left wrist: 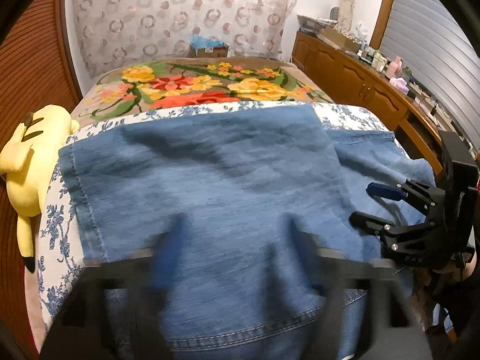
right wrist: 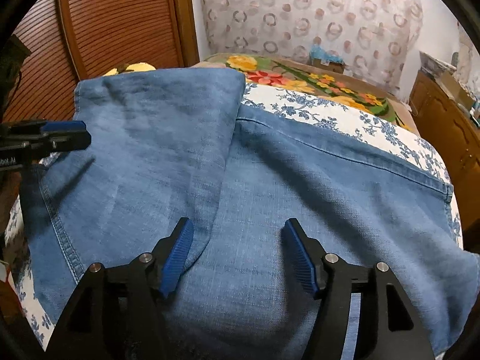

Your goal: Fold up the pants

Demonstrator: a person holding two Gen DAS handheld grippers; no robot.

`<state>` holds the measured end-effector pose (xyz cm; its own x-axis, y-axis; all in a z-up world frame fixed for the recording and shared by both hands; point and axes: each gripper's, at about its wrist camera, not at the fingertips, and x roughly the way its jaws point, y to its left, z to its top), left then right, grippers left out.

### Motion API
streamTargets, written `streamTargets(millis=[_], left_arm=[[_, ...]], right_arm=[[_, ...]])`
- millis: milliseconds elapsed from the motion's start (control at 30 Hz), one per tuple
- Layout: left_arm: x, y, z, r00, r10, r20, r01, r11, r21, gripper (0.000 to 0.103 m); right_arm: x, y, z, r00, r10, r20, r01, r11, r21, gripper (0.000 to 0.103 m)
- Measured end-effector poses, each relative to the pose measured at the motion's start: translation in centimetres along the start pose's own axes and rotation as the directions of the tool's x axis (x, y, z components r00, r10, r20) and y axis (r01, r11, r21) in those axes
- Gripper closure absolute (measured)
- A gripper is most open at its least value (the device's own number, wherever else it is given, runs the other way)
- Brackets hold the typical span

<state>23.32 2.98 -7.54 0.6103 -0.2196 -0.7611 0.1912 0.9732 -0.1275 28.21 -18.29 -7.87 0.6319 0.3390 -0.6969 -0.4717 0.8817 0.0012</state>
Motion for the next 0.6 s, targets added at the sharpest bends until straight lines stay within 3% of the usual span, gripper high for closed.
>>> streamTargets(millis=[333,433,600], left_arm=[[0.3,-1.4,-0.1,1.000,-0.023,0.005,0.023,1.000,0.001,0.016],[0.3,-1.9,0.0,1.000,-0.017,0.007,0.017,1.000,0.009,0.016],[0.5,-3.0,0.3,1.000,-0.022,0.006,0.021,0.999,0.030,0.016]], right_arm=[[-0.1,0.3,-0.1,1.000,-0.003,-0.003,0.003,1.000,-0.018,0.030],[-0.6,-0.4,0.0,0.999,0.032,-0.018,-0.032,0.999,0.010,0.030],[-3.8,-2.7,-0.8,0.999,-0.003,0.037,0.002,0.999,0.038,0.030]])
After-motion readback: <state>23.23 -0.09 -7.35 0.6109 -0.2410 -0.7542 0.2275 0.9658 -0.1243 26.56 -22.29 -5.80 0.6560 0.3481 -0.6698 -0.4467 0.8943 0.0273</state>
